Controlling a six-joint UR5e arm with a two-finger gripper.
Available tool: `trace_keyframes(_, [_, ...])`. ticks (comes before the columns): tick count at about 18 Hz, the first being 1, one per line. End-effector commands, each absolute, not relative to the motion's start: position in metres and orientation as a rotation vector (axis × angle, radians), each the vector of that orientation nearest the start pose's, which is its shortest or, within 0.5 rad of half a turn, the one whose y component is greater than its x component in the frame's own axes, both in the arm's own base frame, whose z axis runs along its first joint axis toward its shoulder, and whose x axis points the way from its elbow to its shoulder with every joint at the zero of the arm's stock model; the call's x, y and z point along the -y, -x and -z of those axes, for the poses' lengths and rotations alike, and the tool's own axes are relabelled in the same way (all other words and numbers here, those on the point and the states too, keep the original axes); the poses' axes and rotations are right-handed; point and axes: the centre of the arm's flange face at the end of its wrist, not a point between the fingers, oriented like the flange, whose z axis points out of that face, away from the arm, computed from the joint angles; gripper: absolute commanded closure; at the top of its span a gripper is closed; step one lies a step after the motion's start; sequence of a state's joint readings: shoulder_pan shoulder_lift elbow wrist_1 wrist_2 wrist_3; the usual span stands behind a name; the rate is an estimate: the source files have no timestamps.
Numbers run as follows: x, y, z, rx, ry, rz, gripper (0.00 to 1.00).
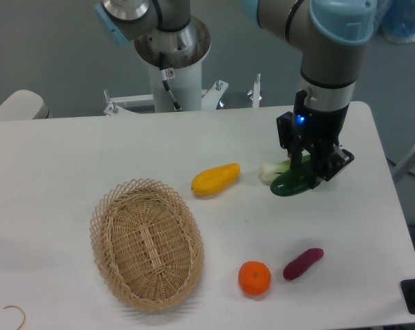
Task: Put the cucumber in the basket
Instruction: 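Grasp the green cucumber beside the bok choy and lift it, then carry the held cucumber over to the wicker basket and lower it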
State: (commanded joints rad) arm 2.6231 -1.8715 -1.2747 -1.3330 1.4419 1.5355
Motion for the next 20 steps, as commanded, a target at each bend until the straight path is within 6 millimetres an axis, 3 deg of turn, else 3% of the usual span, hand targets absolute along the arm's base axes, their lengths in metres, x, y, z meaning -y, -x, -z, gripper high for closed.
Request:
trace_keyframes(7, [-0.449,0.465,-0.494,-0.729,2.856,-0.254,0.67])
trace_keyframes(12, [-0.480,0.429,-0.503,-0.587,2.869,-0.245,0.67])
trace_keyframes(20, [-0.544,0.345,-0.480,-0.374,2.917,-0.150,0.67])
